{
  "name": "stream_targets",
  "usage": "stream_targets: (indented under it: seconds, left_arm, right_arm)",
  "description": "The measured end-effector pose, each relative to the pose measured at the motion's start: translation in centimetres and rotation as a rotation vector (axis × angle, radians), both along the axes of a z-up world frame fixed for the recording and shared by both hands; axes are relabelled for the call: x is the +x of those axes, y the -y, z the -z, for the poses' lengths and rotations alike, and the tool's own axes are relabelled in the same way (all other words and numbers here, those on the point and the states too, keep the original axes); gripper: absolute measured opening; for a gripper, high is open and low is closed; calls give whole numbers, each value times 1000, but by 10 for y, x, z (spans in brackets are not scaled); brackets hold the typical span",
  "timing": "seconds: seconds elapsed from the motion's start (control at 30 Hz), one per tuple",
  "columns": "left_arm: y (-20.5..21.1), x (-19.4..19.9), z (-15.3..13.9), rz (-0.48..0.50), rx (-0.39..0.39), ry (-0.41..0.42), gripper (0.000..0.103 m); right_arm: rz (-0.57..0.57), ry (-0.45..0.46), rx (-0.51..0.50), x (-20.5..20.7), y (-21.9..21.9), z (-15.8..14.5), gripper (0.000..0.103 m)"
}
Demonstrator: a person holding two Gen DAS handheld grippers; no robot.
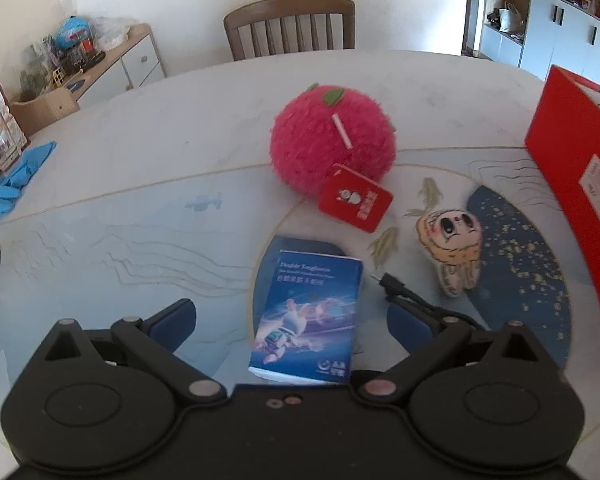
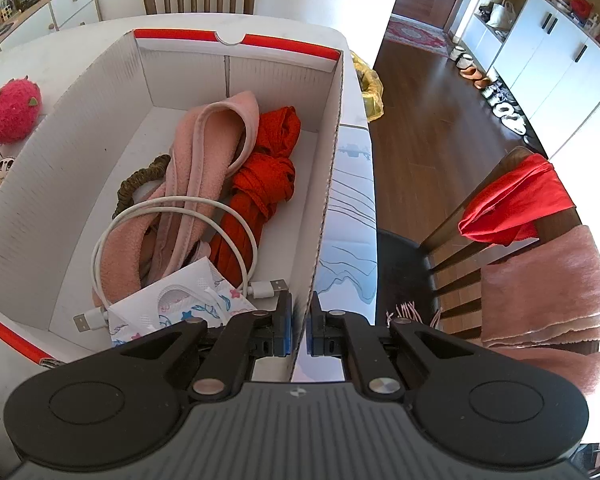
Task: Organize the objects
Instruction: 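Move the left gripper back to the table toward the blue card box, then close the left gripper on the blue card box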
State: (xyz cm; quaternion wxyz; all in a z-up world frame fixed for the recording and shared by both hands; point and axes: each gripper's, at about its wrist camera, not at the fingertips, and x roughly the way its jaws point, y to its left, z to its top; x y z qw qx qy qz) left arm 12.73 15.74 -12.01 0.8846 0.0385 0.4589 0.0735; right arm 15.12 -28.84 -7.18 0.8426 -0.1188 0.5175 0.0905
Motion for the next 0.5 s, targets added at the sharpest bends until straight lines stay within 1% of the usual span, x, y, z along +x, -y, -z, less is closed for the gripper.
stream_targets:
  seconds: [0.1,0.23,0.3,0.37,0.47,0.5]
  left_arm:
    - [-2,4,6,6,-2,-5,99]
    - [-3,6,11,-9,17,-11,91]
    - [-4,6,13,-17,8,-7,89]
    - [-5,5,12,-15,-3,0,85]
    - [-5,3,11,-11,-20,9,75]
    - [-5,3,10,-11,-25,9,75]
  right_arm:
    - [4,-3,0,1,0,0,6]
    - [5,-3,-2,1,0,1,6]
    - [6,-4,-1,1,-1,1,6]
    - [3,-4,-4,1,-1,1,7]
    - [5,-4,-4,1,-1,1,7]
    - [7,-5,-3,1,0,1,7]
